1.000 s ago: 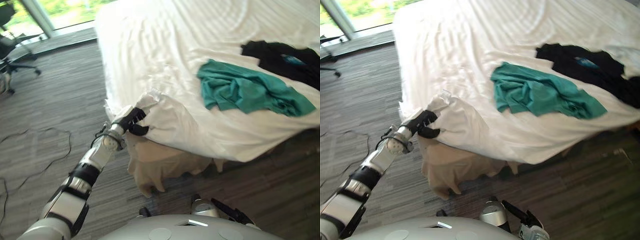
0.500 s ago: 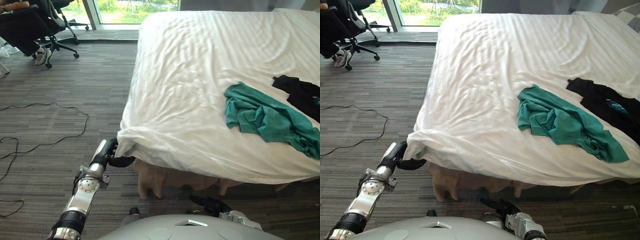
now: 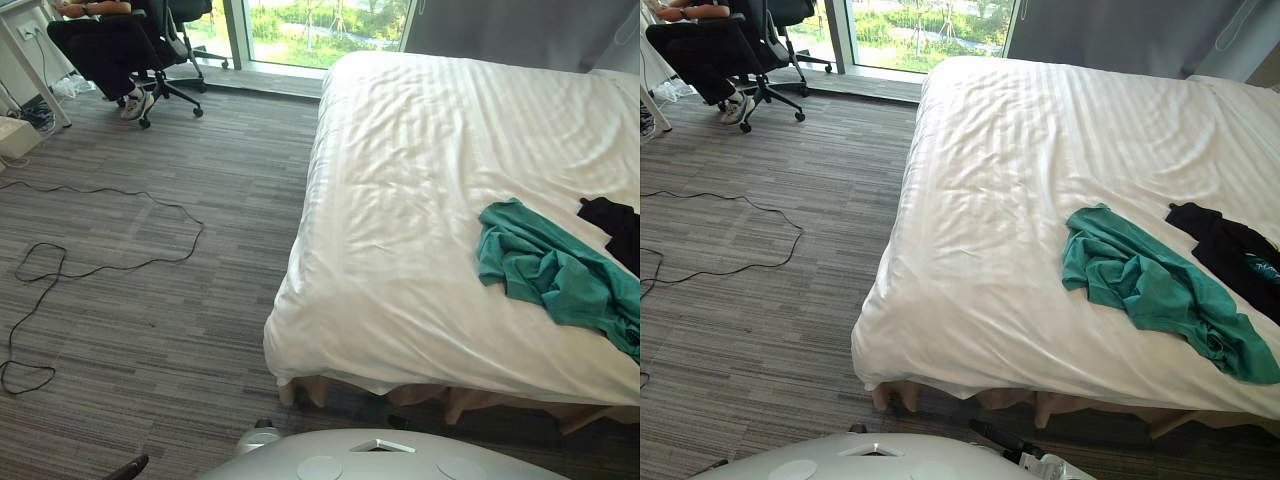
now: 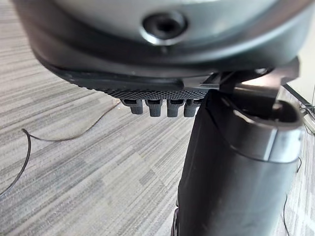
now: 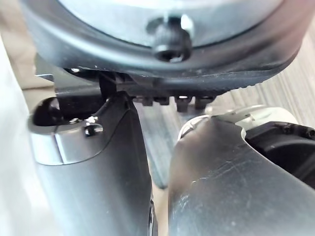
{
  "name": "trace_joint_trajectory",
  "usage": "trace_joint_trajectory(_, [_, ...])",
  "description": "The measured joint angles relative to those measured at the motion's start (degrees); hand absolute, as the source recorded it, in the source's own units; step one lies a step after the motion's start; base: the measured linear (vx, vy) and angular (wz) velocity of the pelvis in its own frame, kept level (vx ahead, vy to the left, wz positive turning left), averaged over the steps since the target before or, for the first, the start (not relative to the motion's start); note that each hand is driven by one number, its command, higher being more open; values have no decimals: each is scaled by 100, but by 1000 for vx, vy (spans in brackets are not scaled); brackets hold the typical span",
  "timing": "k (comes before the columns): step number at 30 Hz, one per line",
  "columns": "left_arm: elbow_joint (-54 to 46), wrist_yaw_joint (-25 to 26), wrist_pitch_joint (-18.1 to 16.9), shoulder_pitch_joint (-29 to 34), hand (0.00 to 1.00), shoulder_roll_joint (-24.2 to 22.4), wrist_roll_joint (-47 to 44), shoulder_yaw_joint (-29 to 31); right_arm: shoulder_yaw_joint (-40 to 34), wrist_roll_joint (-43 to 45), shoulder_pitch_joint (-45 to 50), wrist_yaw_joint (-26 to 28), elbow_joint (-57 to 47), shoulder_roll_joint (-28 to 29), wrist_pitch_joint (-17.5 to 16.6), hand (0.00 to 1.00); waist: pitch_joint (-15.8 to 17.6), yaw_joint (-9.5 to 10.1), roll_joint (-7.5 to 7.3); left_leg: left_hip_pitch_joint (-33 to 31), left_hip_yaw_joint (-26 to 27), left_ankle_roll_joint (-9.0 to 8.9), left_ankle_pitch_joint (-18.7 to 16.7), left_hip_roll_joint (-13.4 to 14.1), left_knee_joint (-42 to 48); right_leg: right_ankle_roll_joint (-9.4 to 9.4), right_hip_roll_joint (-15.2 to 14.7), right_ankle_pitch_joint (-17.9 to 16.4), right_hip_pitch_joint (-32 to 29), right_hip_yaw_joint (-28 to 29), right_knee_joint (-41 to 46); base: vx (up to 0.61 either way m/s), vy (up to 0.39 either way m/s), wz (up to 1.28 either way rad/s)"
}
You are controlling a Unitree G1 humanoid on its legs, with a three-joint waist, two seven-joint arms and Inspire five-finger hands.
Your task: Tidy up the quilt and then pick up the clothes from the bed and put them into the laundry hamper
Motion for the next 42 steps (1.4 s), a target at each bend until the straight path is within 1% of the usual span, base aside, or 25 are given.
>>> trace_joint_trajectory(2, [-10,-52,-203,-39,100,-131,6,-16,-157,186,13,-124,4,14,113,100,-4,-4,22,10,96,4,-3,5,0,-8,-9,-9,-24,44,-5,-58,29,-11])
trace_joint_trajectory(3, [-10,-85,-409,-130,100,-274,11,-70,-377,438,21,-322,5,23,195,100,-10,-19,38,10,147,8,-5,4,0,-1,-11,-19,-50,107,-8,-41,30,-15])
trace_joint_trajectory(4, [-13,-99,-477,-178,100,-317,16,-143,-467,562,22,-422,5,28,213,100,-10,-28,39,9,158,9,-6,3,0,0,-14,-20,-58,117,-8,-22,32,-13])
trace_joint_trajectory(7, [-71,-104,-668,-510,100,-554,21,-732,-934,962,149,-957,4,113,226,100,-11,-47,35,6,191,8,-28,-6,0,-15,-28,-10,-65,132,7,28,14,-5])
trace_joint_trajectory(8, [-136,-96,-668,-581,100,-655,25,-921,-1042,1049,188,-1130,4,141,196,0,-11,-55,33,7,208,4,-42,-8,0,-12,-31,-6,-52,140,6,83,13,-10])
trace_joint_trajectory(10, [-191,-121,-658,-726,100,-896,272,-1508,-1299,1368,211,-1941,1,299,-55,0,-13,-87,30,43,317,-3,-10,-8,1,59,-17,38,-83,262,8,107,12,-24])
trace_joint_trajectory(12, [-191,-157,-655,-769,100,-1031,433,-1848,-1420,1601,185,-2424,0,362,-219,0,-9,-160,28,105,435,-30,-37,-3,2,63,-1,40,-88,362,7,89,5,-37])
trace_joint_trajectory(13, [-187,-193,-633,-814,100,-1157,443,-2108,-1557,1806,113,-2856,-16,405,-446,0,-9,-211,26,173,592,-49,-60,5,4,70,4,45,-111,497,6,84,17,-41])
trace_joint_trajectory(14, [-187,-221,-625,-838,100,-1194,444,-2188,-1620,1825,77,-2995,-27,422,-534,0,-3,-212,22,205,652,-54,-65,6,5,71,6,45,-115,552,5,87,16,-47])
trace_joint_trajectory(16, [-188,-248,-491,-957,100,-1252,444,-2459,-1845,1753,-18,-3545,-73,443,-962,0,-4,-218,17,286,788,-58,-68,11,6,71,13,46,-102,646,4,65,-1,-26])
trace_joint_trajectory(18, [-227,-253,-403,-968,100,-1246,474,-2546,-2020,1662,-116,-3798,-197,416,-1244,0,-3,-224,20,305,820,-58,-68,16,6,71,17,46,-105,712,6,29,-7,-13])
trace_joint_trajectory(20, [-231,-282,-224,-947,100,-1237,697,-2615,-2233,1382,-294,-4042,-536,179,-1625,0,66,-307,126,325,839,-62,-94,15,6,70,15,47,-111,751,11,10,0,-7])
trace_joint_trajectory(21, [-231,-281,-183,-926,100,-1232,696,-2644,-2283,1232,-367,-4099,-617,82,-1718,0,85,-334,138,328,840,-61,-105,15,6,69,14,47,-113,755,15,-9,9,-4])
trace_joint_trajectory(24, [-235,-228,-17,-803,100,-1147,686,-2860,-2259,684,-775,-4308,-1182,-581,-2163,0,86,-342,201,360,836,-47,-147,15,5,69,10,47,-116,778,47,-14,6,-3])
trace_joint_trajectory(25, [-240,-226,0,-788,100,-1114,670,-2925,-2202,532,-897,-4297,-1290,-719,-2234,0,86,-343,208,361,829,-34,-158,17,5,69,11,47,-118,779,52,-47,2,0])
trace_joint_trajectory(28, [-297,-216,141,-702,100,-1005,639,-3164,-1518,-335,-1567,-3961,-1931,-1606,-2431,0,94,-342,198,356,757,-24,-156,10,5,74,0,48,-129,750,94,-64,1,5])
trace_joint_trajectory(29, [-307,-217,142,-684,100,-999,639,-3190,-1457,-400,-1624,-3912,-1985,-1680,-2448,0,95,-342,194,355,753,-21,-154,9,5,81,-1,53,-129,747,94,-59,0,6])
trace_joint_trajectory(30, [-378,-216,157,-629,100,-995,621,-3258,-1226,-561,-1764,-3589,-2365,-1921,-2482,0,97,-331,186,332,728,-13,-145,6,5,97,-3,62,-140,732,93,-54,-4,8])
trace_joint_trajectory(32, [-555,-208,225,-506,100,-1006,565,-3270,-981,-548,-1770,-2914,-3449,-2100,-2726,0,94,-354,183,261,682,-4,-124,9,6,144,-1,90,-227,706,89,-36,-8,10])
trace_joint_trajectory(33, [-683,-177,274,-393,100,-1008,432,-3272,-884,-557,-1729,-2472,-4381,-2144,-2759,0,94,-372,183,225,664,-4,-113,23,8,170,10,105,-238,692,83,30,-17,11])
trace_joint_trajectory(34, [-868,-125,430,-291,100,-1008,391,-3270,-880,-554,-1711,-2011,-5284,-2160,-2783,0,95,-382,181,205,638,-4,-101,31,15,220,14,136,-223,669,80,52,-18,10])
trace_joint_trajectory(35, [-962,-111,514,-247,100,-1008,384,-3268,-874,-549,-1711,-1811,-5705,-2171,-2812,0,95,-380,180,205,631,-4,-100,34,26,231,16,143,-217,666,81,80,-13,10])
trace_joint_trajectory(37, [-1184,-160,720,-106,100,-996,255,-3214,-745,-258,-1776,-941,-7142,-2204,-2963,0,69,-372,152,229,625,2,-94,36,30,252,15,162,-181,672,84,60,-1,3])
trace_joint_trajectory(40, [-1259,-311,720,-61,100,-990,216,-2965,-179,141,-1927,-352,-8108,-2132,-3061,0,91,-358,0,310,626,3,-95,35,32,265,-5,174,-104,675,96,12,2,-1])
trace_joint_trajectory(42, [-1258,-360,556,-75,100,-985,136,-2814,617,379,-2097,58,-8587,-1750,-3021,0,66,-338,-147,305,614,2,-99,27,34,268,-37,175,-105,670,97,0,0,0])
